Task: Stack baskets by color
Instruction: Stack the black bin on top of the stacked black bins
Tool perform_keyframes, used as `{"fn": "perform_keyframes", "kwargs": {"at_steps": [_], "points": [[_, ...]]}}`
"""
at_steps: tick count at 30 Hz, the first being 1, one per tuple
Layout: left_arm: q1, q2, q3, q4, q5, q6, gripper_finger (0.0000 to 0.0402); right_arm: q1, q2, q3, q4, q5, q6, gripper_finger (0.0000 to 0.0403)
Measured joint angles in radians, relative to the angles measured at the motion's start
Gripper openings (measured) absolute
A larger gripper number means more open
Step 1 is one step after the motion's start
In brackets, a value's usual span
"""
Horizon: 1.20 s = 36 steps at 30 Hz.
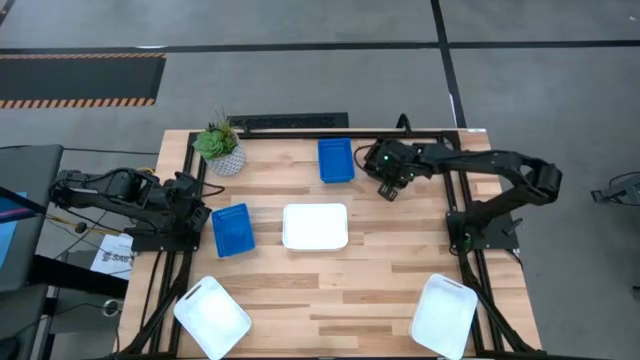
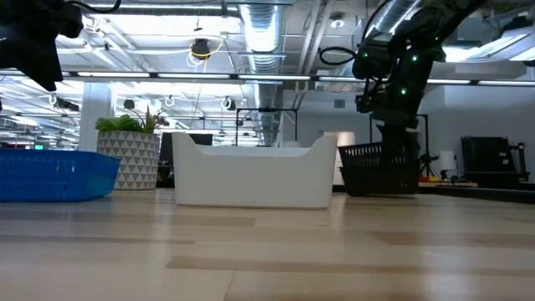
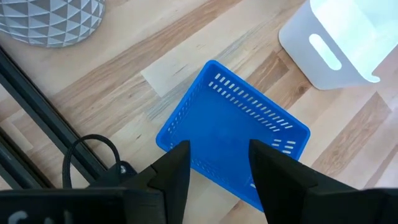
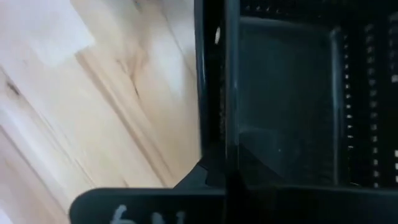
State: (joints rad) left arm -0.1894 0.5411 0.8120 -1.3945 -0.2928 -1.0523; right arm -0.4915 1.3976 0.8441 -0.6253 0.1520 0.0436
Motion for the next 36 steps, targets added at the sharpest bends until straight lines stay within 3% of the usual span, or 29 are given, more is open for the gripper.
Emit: {"fn": "perform_keyframes", "kwargs": {"at_steps": [11, 21, 29, 36], "points": [[0.0, 0.0, 0.0, 0.0, 0.008, -0.006, 0.015, 0.006, -0.038, 0.001, -0.019, 0.0, -0.032, 0.0005], [0.0, 0.0, 0.0, 0.0, 0.004, -0.006, 0.015, 0.007, 0.049, 0.003, -0.009, -0.034, -0.018, 0.001], [0.0, 0.0, 0.0, 0.0, 0.016, -0.006, 0.015, 0.003, 0.08, 0.003, 0.028, -0.022, -0.018, 0.0046], [0.0, 0.0, 0.0, 0.0, 0.017, -0.006, 0.015, -0.016, 0.02, 0.001, 0.024, -0.024, -0.025, 0.0085]]}}
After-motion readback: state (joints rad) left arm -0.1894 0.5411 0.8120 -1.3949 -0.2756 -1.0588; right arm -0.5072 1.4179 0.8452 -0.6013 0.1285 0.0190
